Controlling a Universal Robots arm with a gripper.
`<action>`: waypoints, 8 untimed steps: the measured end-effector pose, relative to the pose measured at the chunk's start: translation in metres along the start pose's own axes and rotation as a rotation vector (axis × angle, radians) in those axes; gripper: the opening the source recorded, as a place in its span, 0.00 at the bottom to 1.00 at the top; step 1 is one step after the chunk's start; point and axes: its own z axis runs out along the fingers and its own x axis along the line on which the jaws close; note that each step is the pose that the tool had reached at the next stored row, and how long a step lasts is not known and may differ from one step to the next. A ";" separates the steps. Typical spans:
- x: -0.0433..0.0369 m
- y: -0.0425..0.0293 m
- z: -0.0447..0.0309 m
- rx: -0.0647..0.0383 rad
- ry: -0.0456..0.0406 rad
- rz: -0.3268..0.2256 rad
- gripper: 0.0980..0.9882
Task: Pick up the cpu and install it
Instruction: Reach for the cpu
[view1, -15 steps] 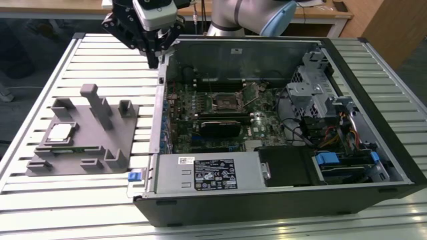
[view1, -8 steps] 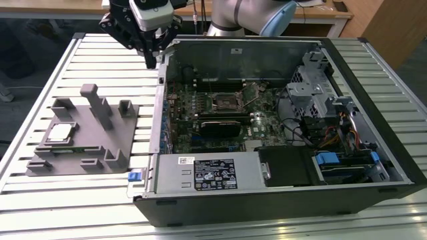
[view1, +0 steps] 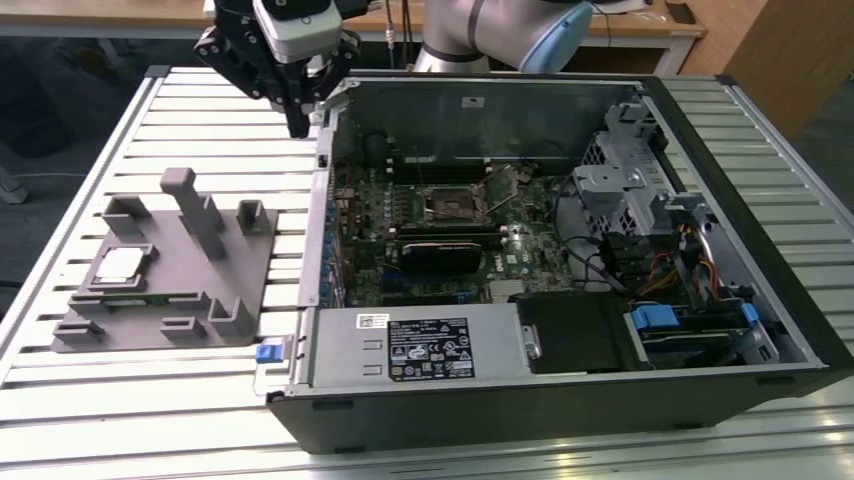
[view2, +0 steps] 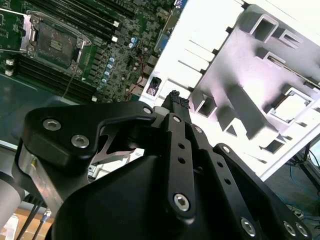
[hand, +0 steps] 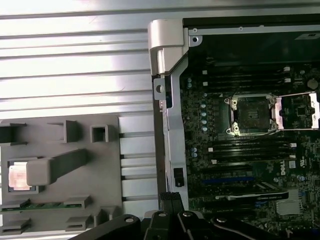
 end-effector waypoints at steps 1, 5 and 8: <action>0.0005 -0.0001 0.0000 0.000 0.0000 0.000 0.01; 0.0025 -0.0002 0.0002 0.000 0.0000 0.000 0.01; 0.0039 -0.0003 0.0003 0.000 0.0000 0.000 0.01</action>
